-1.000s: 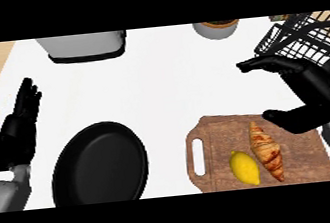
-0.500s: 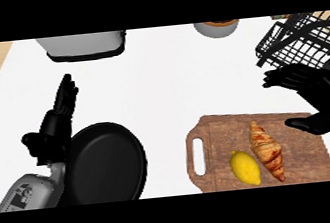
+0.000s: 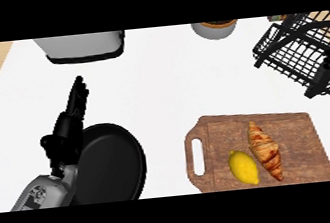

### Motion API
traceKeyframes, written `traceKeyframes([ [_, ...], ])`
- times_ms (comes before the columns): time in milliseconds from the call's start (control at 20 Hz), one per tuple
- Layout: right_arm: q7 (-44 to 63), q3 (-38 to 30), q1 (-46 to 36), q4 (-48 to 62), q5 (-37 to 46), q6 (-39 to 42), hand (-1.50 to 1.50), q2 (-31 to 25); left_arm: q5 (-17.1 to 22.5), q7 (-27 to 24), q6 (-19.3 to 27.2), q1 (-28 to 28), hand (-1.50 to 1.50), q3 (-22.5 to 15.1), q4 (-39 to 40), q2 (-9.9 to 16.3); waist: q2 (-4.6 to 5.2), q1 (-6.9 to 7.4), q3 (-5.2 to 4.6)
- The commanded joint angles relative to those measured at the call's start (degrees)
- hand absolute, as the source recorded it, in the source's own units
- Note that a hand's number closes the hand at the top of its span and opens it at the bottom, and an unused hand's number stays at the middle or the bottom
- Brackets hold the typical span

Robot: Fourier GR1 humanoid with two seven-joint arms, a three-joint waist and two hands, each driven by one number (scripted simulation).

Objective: Pick the croissant from the cutting board and place it in the tiered basket

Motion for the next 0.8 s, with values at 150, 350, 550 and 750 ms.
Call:
traceKeyframes([
  [150, -0.1, -1.4, -6.0, -18.8, 19.3, 3.8, -1.50, -11.1, -0.8, 0.3, 0.5, 1.1, 0.00, -0.5, -0.5, -0.2, -0.80, -0.46, -0.01],
  [350, 3.5, 3.0, -6.0, -32.3, 29.7, -1.1, -1.50, -9.4, 0.2, 2.1, -0.1, -0.2, 0.00, 0.7, -0.6, -0.2, -0.33, -0.26, -0.01],
  [550, 10.8, 7.1, -2.6, -42.9, 35.4, -3.6, -1.50, -8.7, -1.0, 1.1, 0.5, 0.5, 0.00, 0.6, -0.8, -0.8, -0.17, -0.30, -0.08],
  [750, 21.1, 14.5, -6.3, -43.5, 36.6, -2.3, -1.50, -4.8, -3.9, 0.3, 1.3, -2.5, 0.00, -2.0, 2.7, -5.6, 0.47, 1.20, -0.17],
])
